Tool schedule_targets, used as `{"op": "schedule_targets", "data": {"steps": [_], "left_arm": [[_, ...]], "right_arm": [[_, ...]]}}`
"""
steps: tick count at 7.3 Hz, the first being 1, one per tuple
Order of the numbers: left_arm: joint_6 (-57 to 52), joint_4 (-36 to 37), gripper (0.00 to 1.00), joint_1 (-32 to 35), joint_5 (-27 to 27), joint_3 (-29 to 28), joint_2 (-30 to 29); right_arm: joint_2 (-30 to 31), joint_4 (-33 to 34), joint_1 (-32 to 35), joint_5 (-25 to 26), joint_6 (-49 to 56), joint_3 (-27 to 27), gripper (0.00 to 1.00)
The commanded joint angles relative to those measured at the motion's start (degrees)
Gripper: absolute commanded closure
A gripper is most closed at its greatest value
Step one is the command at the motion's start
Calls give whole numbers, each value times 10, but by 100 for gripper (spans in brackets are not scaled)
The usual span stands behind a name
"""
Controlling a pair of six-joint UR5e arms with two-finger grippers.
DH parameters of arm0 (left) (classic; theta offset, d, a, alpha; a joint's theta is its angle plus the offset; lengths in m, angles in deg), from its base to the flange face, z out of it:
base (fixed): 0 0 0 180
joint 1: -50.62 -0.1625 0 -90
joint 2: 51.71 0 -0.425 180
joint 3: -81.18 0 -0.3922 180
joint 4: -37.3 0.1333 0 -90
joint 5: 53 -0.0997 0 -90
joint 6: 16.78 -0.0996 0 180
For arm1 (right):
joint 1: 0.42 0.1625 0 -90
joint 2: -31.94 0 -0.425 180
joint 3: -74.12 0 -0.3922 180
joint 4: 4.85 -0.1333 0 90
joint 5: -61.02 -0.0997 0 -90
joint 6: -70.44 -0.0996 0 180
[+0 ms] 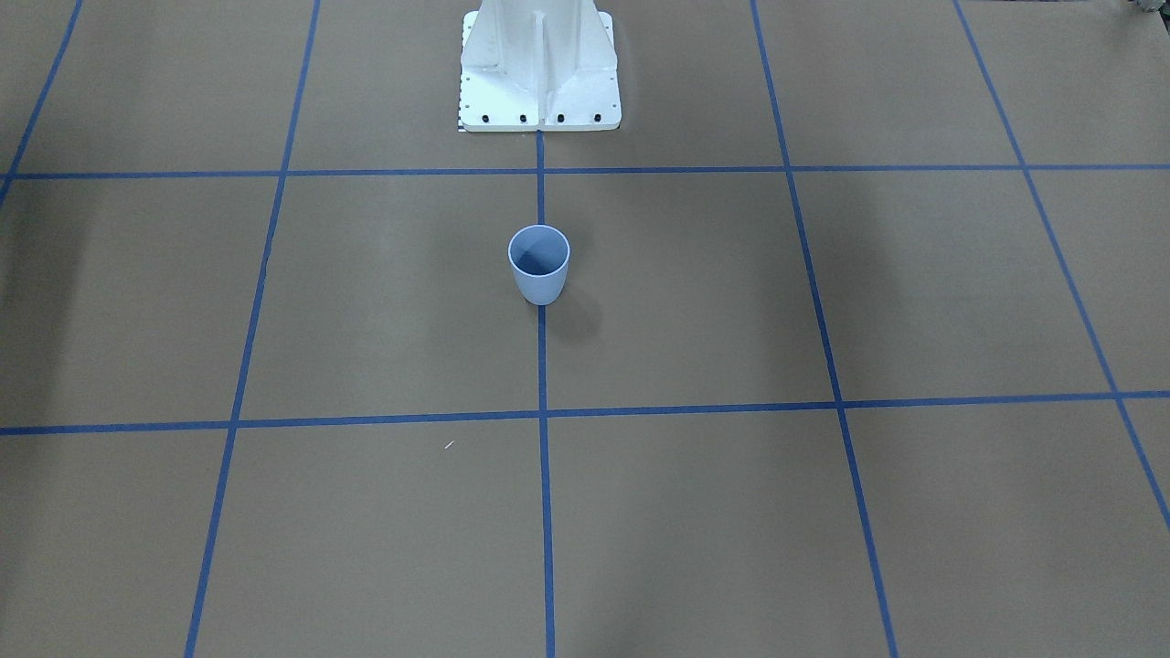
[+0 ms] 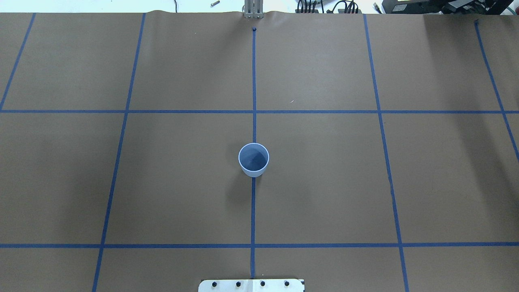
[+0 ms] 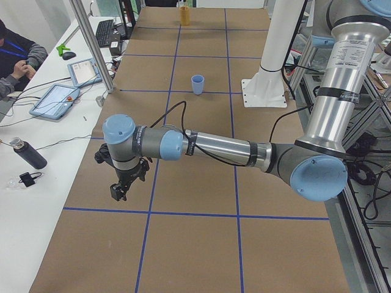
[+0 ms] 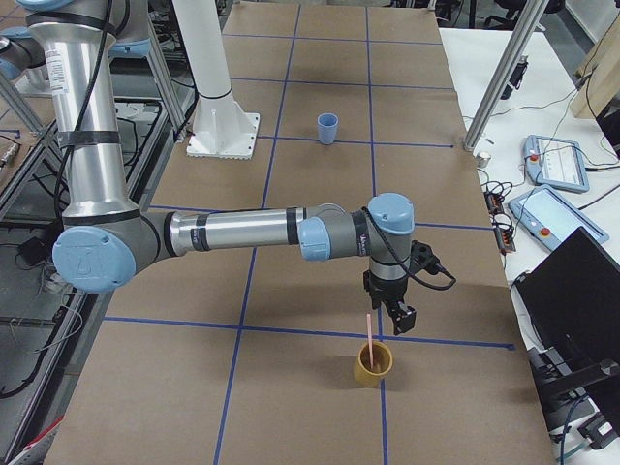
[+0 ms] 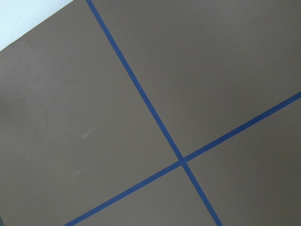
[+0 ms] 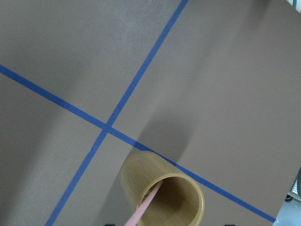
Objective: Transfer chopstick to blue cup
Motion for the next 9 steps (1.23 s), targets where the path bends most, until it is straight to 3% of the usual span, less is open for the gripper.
{"op": "schedule_targets", "data": {"steps": [1, 3, 5, 7, 9], "left_arm": [[0, -13, 2, 1, 13, 0, 17], [2, -20, 2, 0, 13, -1, 22], [4, -20, 2, 0, 14, -4, 22], [4, -21, 2, 0, 14, -5, 24], [4, -21, 2, 0, 14, -5, 25]], "right_arm": [[34, 1, -38, 30, -76, 43, 19], [38, 20, -49, 37, -93, 59, 24], [47, 18, -50, 45, -86, 60, 56], [47, 16, -53, 56, -84, 60, 75], [46, 16, -57, 55, -84, 60, 75]]}}
